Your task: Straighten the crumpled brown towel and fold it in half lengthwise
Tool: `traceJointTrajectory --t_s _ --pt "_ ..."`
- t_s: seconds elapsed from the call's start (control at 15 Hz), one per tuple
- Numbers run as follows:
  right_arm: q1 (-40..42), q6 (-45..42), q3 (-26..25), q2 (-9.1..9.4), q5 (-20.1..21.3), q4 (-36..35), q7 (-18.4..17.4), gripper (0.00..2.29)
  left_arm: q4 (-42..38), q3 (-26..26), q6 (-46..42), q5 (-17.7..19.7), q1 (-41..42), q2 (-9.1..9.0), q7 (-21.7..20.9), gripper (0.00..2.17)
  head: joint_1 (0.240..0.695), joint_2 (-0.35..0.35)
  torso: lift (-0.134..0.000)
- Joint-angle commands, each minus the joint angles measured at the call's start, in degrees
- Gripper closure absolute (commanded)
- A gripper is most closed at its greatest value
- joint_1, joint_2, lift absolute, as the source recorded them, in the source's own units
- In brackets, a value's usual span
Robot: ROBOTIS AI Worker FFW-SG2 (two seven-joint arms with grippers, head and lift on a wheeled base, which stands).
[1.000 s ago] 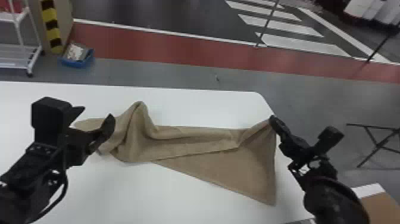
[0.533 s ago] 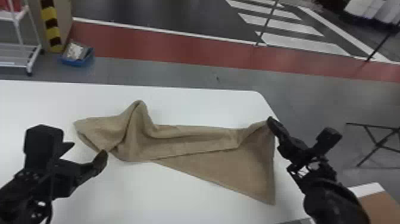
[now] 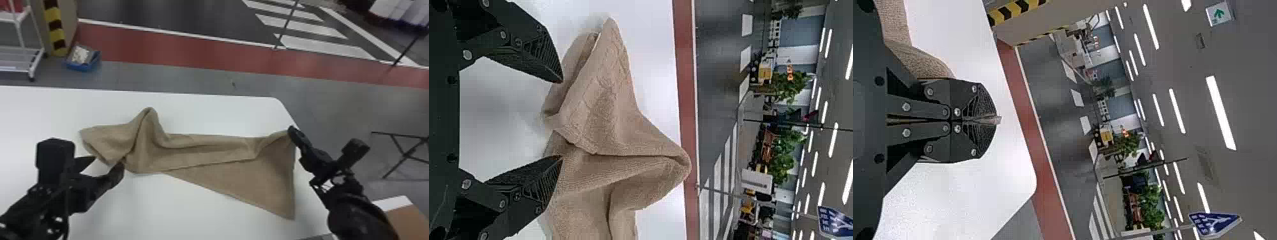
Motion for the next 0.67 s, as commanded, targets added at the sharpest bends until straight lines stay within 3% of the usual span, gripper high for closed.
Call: traceJointTrajectory --t_s 0.0,0.2,0.27,0.53,0.6 --pt "0.18 -0.09 -0.13 0.0 -0.28 -0.11 0.19 1.21 1.61 -0.52 -0.32 -0.28 -1.15 -0.7 -0.08 0.42 0.695 -0.35 -0.123" --pt "0.53 -0.09 -0.22 0.0 -0.55 -0.81 0.28 1.21 2.32 -0.87 1.26 -0.98 -1.85 -0.79 -0.78 0.43 0.695 -0.35 -0.123" --pt "0.53 -0.09 -0.22 -0.09 -0.55 -0.9 0.37 1.21 2.49 -0.87 1.44 -1.07 -1.94 -0.87 -0.87 0.57 0.695 -0.35 -0.123" --pt "1.15 0.26 -0.39 -0.09 -0.99 -2.74 0.45 1.21 2.49 -1.14 4.25 -1.07 -2.38 -0.96 -1.4 0.6 0.695 -0.35 -0.123" --pt "1.32 0.44 -0.57 -0.09 -1.08 -3.18 0.45 1.21 2.32 -1.14 4.25 -0.63 -2.38 -0.96 -1.66 0.72 0.695 -0.35 -0.123"
